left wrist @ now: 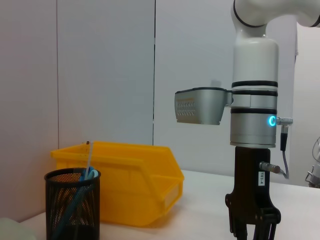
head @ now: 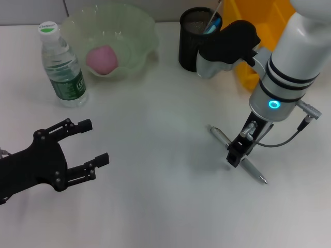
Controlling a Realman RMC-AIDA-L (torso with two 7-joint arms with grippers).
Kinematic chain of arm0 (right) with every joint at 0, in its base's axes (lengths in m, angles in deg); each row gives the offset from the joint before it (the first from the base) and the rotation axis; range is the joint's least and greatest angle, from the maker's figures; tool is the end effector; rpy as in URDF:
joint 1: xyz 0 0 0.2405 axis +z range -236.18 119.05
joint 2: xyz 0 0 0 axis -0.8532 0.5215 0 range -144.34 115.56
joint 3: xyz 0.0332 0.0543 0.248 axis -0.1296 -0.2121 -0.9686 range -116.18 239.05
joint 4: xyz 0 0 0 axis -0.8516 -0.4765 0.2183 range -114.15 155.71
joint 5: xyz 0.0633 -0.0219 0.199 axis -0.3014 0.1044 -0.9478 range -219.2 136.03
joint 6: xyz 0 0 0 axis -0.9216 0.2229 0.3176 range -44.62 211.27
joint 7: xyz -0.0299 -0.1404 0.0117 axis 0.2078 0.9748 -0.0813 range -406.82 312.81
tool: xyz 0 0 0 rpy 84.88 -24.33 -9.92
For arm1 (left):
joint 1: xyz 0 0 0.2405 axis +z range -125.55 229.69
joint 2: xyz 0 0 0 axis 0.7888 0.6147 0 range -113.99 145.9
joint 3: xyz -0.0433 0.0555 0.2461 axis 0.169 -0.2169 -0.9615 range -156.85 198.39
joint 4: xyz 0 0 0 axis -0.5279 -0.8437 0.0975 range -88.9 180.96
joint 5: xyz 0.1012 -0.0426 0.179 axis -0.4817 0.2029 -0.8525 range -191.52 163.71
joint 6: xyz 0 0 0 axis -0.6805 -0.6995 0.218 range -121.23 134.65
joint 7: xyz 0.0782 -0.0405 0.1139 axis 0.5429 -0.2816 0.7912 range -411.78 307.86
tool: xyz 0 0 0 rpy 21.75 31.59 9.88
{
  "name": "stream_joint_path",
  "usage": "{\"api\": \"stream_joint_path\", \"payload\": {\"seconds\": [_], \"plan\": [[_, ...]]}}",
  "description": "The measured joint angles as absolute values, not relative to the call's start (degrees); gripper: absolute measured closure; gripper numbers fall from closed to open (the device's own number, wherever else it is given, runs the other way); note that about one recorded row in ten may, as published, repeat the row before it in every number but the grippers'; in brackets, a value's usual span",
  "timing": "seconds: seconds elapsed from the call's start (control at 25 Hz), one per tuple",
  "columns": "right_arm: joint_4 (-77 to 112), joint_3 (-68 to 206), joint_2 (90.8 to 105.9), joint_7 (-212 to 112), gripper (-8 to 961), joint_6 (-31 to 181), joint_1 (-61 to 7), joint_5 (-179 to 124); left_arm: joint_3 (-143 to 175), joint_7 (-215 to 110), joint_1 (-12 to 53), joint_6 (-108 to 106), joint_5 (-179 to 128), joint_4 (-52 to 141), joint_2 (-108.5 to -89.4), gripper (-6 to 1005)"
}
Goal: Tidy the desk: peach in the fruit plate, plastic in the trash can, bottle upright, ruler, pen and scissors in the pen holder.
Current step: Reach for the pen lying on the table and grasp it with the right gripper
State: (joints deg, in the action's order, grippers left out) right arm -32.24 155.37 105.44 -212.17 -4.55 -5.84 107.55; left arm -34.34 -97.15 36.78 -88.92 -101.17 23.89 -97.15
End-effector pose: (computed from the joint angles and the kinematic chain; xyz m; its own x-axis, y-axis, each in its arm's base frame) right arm 0.1567 0.3584 -0.0701 0.5203 -0.7255 0.4506 -0.5634 -0.6881 -0.4572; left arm -0.3198 0.2404 0.0040 0.7646 0.0607 0.6416 0.3273 -0.8942 -0.3055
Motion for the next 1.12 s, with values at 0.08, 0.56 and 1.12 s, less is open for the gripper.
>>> {"api": "stream_joint_path", "payload": {"seconds": [0.08,0.56,1.12], "plan": [[-32.0,156.0,105.43,-212.1,512,-4.2,-5.8,107.5,-34.3,-97.1,36.8,-88.9,-101.2,23.9,-97.15,197],[-31.9,157.4,105.4,-212.1,627,-3.1,-5.8,107.8,-34.3,-97.1,36.8,-88.9,-101.2,23.9,-96.98,197],[-30.8,157.4,105.4,-211.9,688,-2.4,-5.8,107.9,-34.3,-97.1,36.5,-88.8,-101.3,23.9,-96.98,197]]}}
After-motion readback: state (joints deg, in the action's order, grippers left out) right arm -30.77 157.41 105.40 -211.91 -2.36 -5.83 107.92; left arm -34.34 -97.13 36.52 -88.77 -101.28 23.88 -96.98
